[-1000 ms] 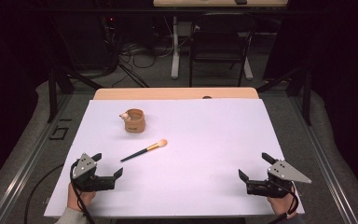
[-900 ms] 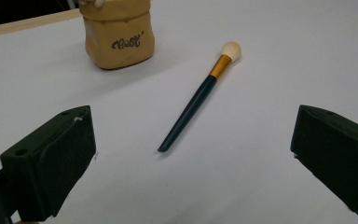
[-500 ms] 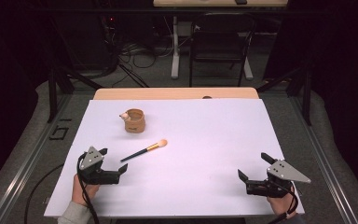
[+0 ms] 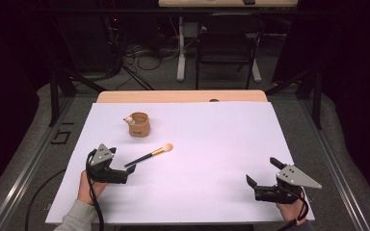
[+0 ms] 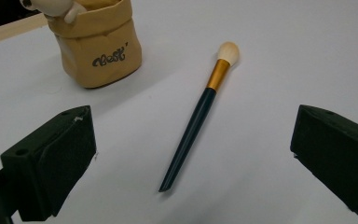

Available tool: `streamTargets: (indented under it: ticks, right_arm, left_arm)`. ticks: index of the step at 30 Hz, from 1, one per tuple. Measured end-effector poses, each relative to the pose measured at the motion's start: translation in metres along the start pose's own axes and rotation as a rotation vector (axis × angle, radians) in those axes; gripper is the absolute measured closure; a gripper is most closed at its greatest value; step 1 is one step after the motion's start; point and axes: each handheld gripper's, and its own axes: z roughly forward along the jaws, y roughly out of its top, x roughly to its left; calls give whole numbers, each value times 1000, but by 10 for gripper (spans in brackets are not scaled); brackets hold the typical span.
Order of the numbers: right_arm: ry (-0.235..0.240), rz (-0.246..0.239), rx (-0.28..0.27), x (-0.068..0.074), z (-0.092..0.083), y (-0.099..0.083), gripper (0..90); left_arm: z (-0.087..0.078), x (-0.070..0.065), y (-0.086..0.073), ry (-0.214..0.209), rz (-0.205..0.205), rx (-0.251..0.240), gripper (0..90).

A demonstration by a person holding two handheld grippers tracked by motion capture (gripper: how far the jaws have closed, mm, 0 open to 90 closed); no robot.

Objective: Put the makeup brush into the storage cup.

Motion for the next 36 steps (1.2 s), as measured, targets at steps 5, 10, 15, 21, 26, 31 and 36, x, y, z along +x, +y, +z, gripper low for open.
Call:
streamTargets:
  ticks: [5, 10, 15, 21, 26, 31, 36]
  right_arm:
    - [5, 2, 4, 1, 0, 0, 0]
    - [11, -1, 2, 1, 1, 0, 0]
    - [17, 1, 8, 1, 1, 0, 0]
    - [24, -1, 13, 1, 1, 0, 0]
    - [27, -2, 19, 1, 2, -1, 0]
    - [29, -2, 20, 2, 3, -1, 0]
    - [31, 1, 25, 3, 3, -1, 0]
  left_arm:
    - [7, 3, 5, -28, 34, 41, 1]
    - [12, 4, 11, -51, 43, 62, 2]
    - [20, 6, 17, -77, 72, 106, 2]
    - [28, 8, 22, -94, 94, 152, 7]
    - [32, 10, 26, -113, 103, 187, 5]
    - [38, 11, 32, -124, 121, 237, 3]
    - [45, 13, 38, -114, 131, 283, 7]
